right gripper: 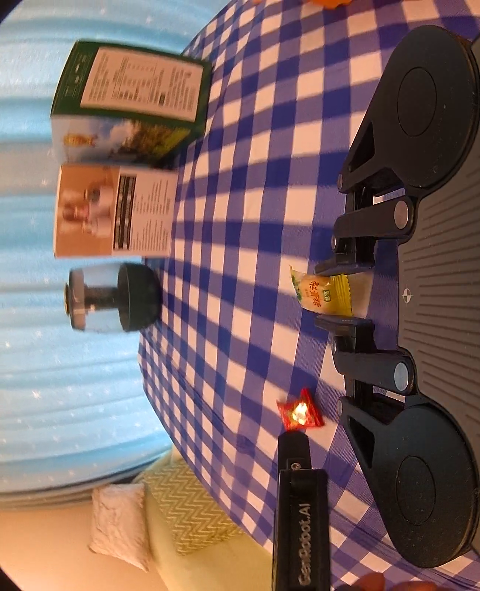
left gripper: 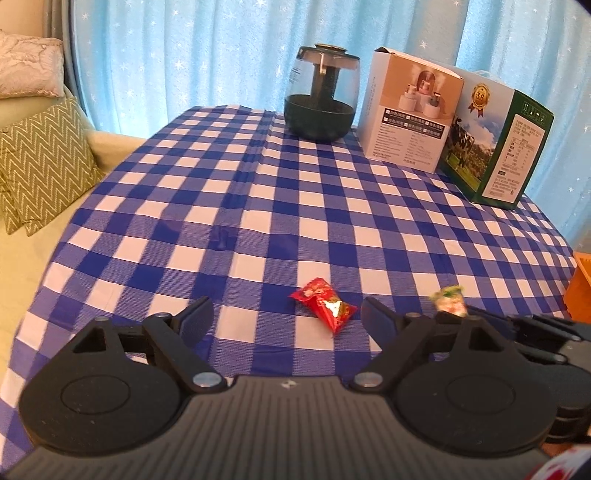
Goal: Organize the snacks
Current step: 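Close the right tool on the yellow candy while the left tool closes on the red candy, then carry both candies over the orange tray with both tools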
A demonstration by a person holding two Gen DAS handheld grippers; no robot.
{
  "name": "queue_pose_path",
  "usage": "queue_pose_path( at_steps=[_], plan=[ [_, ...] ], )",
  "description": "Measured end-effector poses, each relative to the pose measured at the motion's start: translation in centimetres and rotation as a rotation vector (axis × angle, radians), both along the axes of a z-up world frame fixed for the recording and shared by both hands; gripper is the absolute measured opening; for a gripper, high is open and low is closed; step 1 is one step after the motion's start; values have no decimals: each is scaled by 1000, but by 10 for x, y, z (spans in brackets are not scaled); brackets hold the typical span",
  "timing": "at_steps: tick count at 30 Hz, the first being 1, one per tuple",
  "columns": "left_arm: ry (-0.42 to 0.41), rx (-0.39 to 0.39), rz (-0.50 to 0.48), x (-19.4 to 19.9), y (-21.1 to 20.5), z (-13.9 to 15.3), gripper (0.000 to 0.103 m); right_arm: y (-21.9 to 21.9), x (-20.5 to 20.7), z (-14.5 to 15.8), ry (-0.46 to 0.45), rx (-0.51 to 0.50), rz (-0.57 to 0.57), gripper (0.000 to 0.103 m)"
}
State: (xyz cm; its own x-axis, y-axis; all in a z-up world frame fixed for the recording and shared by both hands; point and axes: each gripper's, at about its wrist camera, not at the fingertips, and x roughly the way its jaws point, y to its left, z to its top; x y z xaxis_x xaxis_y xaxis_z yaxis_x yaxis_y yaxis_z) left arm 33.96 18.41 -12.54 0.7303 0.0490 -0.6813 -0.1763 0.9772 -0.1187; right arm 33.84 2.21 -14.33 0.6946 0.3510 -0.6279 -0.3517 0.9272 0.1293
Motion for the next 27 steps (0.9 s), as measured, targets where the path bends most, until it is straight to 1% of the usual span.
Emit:
queue_pose_path(
  at_steps=[4,6,8,10,11,12,13,16,18,20,22,27],
  plan=[
    [-13,-43,6,7,-2,-4,78,-20,-7,2,14,14,-35,23],
    [-19,-70,9,12,-3,-7,73,-27,-9,3,22,16,-47,23],
    [-20,-79,8,17,-6,-11,64,-32,-11,4,27,16,-55,23],
    [-19,-73,2,22,-10,-15,58,-37,-12,5,28,15,-57,23],
    [-16,-68,-1,24,-13,-18,53,-39,-13,5,27,14,-58,23],
    [-12,-62,-9,25,-15,-19,50,-41,-14,6,28,14,-60,23],
    [-8,-55,-17,27,-17,-21,44,-43,-14,7,29,16,-62,23],
    [-9,-18,-32,29,-21,-22,40,-49,-14,7,35,12,-69,23],
    [-7,-1,-38,29,-23,-23,35,-52,-15,7,38,12,-75,23],
    [-2,20,-42,29,-24,-23,23,-54,-16,7,40,12,-76,23],
    [7,47,-47,28,-25,-22,20,-55,-18,8,40,12,-75,23],
    [27,47,-57,22,-26,-17,19,-60,-24,14,39,10,-77,23]
  ],
)
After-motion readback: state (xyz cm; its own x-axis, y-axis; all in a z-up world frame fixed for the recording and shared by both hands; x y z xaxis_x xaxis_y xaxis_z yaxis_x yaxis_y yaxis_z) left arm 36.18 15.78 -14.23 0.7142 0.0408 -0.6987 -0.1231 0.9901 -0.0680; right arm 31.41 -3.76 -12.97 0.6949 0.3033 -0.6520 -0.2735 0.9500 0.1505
